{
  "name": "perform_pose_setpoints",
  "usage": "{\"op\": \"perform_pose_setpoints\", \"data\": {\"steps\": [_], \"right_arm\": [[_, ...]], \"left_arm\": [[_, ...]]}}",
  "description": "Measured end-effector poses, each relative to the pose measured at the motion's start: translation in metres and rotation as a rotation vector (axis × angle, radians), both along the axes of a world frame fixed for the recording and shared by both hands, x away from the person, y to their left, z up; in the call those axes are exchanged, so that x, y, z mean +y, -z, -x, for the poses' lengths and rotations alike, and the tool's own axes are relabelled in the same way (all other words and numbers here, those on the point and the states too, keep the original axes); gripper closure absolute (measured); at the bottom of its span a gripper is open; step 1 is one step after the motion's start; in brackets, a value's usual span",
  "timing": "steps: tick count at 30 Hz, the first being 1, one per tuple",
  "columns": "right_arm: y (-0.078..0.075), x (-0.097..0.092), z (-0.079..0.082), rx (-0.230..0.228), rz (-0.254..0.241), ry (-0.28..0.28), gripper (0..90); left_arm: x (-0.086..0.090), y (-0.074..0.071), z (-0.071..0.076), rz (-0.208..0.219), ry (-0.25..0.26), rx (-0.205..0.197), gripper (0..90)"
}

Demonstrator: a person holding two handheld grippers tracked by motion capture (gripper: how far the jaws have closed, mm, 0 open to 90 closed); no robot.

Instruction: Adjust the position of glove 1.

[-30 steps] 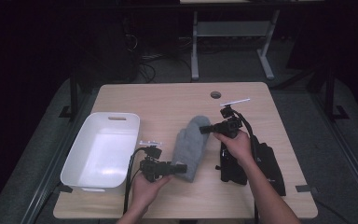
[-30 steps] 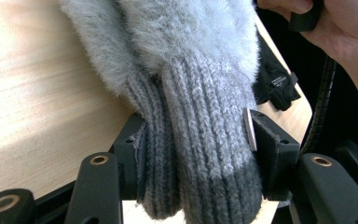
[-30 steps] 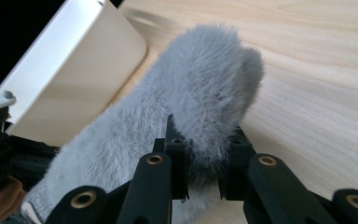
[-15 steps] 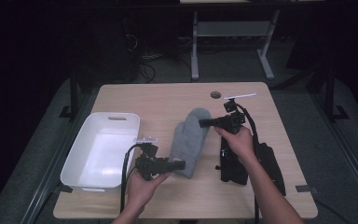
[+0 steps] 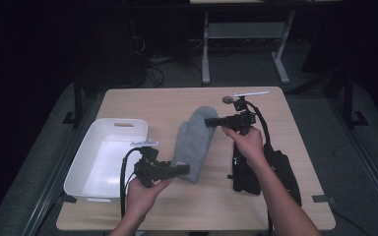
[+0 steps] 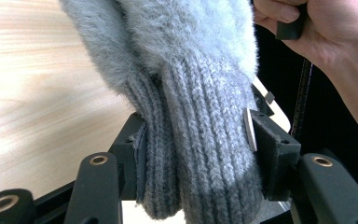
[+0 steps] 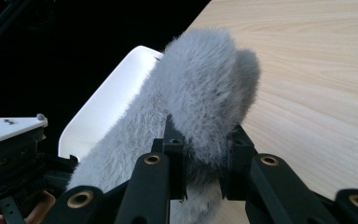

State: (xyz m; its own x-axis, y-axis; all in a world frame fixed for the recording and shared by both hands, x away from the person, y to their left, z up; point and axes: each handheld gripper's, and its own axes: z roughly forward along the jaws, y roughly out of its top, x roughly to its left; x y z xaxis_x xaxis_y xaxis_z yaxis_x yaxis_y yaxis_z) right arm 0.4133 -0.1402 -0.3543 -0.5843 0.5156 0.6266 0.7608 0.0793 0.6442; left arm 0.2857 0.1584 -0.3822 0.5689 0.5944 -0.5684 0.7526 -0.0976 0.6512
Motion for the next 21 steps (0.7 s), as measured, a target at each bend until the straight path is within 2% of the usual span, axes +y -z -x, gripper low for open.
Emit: {"op": "perform_pose_setpoints", "data": {"steps": [3,21], "right_arm": [[-0.003,0.004,-0.001,0.004,-0.019,-0.002,75.1],[-0.023,0.032,-0.011,-0.004,-0.045,-0.024,73.6]], "left_arm": [[0.004,-0.004,0.001,0.001,-0.006,-0.007,45.5],[0.030,-0.023,0.000,0.006,-0.037,-0.032,45.4]]}}
